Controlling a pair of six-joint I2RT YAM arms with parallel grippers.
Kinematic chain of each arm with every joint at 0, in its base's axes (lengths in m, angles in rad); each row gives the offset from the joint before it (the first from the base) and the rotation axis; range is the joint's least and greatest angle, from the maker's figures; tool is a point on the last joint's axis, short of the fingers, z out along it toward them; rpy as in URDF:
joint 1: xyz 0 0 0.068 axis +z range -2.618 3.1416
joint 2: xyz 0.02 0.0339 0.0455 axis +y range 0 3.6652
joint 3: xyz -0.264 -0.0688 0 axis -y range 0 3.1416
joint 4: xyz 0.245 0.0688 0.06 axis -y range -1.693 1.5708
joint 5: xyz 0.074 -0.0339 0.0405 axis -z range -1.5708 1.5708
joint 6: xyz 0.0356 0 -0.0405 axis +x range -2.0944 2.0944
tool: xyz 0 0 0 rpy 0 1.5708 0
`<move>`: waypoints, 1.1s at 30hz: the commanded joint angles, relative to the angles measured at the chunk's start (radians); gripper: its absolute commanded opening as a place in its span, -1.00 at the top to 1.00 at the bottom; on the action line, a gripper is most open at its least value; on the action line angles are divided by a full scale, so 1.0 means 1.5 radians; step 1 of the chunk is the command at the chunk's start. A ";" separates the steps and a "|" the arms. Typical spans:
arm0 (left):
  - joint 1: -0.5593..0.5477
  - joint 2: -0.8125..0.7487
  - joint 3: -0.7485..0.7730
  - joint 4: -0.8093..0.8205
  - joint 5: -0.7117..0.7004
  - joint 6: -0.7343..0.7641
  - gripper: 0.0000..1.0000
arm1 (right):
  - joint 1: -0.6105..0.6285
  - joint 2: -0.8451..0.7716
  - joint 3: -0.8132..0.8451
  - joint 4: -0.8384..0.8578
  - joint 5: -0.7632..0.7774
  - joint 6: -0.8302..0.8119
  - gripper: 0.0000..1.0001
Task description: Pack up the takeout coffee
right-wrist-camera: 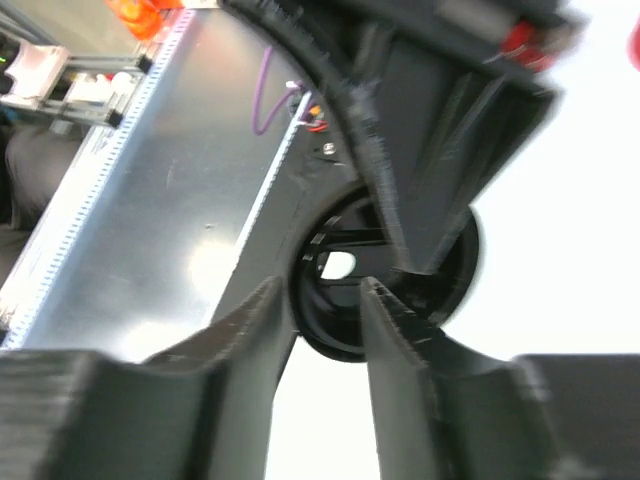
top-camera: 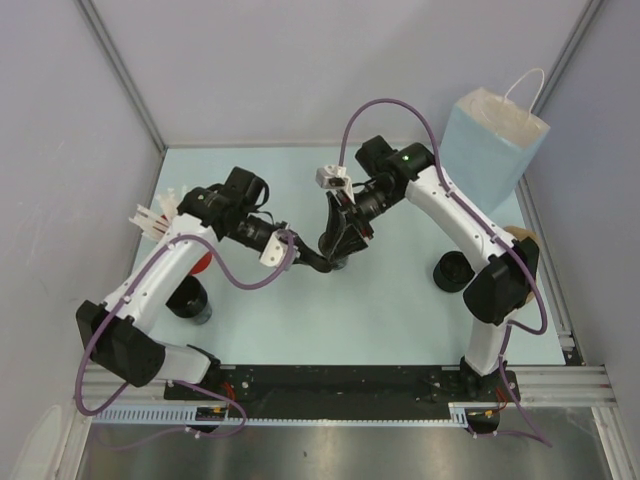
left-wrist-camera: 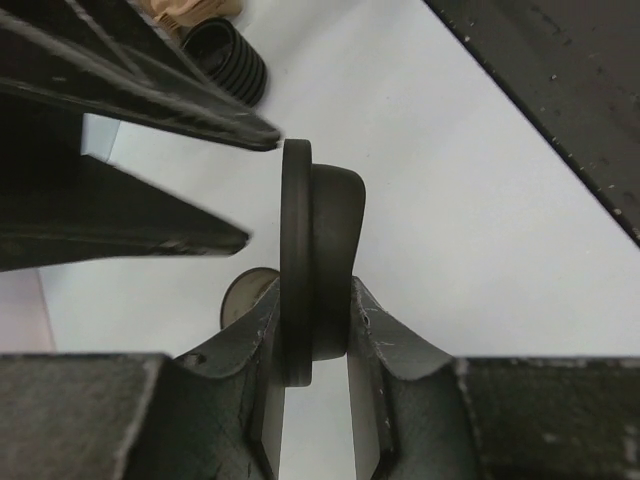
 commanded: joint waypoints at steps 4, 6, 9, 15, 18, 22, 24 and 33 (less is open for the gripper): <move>-0.014 -0.012 -0.041 0.103 0.086 -0.207 0.65 | -0.080 -0.008 0.099 -0.085 0.025 0.028 -0.10; -0.014 -0.014 -0.060 0.178 0.098 -0.280 0.66 | -0.102 -0.019 0.104 -0.031 0.061 0.086 -0.12; -0.014 -0.023 -0.099 0.333 0.100 -0.467 0.66 | -0.125 -0.075 0.039 0.102 0.160 0.178 -0.16; -0.015 -0.021 -0.143 0.580 -0.027 -0.837 0.67 | -0.086 -0.232 -0.142 0.347 0.431 0.265 -0.29; -0.016 0.003 -0.127 0.622 -0.088 -0.928 0.65 | -0.053 -0.291 -0.209 0.417 0.529 0.265 -0.29; -0.017 0.056 -0.080 0.600 -0.128 -1.035 0.64 | -0.025 -0.350 -0.273 0.486 0.594 0.269 -0.25; -0.017 0.077 -0.050 0.584 -0.147 -1.067 0.65 | -0.012 -0.354 -0.275 0.495 0.608 0.277 -0.19; -0.016 0.134 -0.031 0.575 -0.095 -1.117 0.61 | 0.049 -0.349 -0.309 0.534 0.704 0.254 0.11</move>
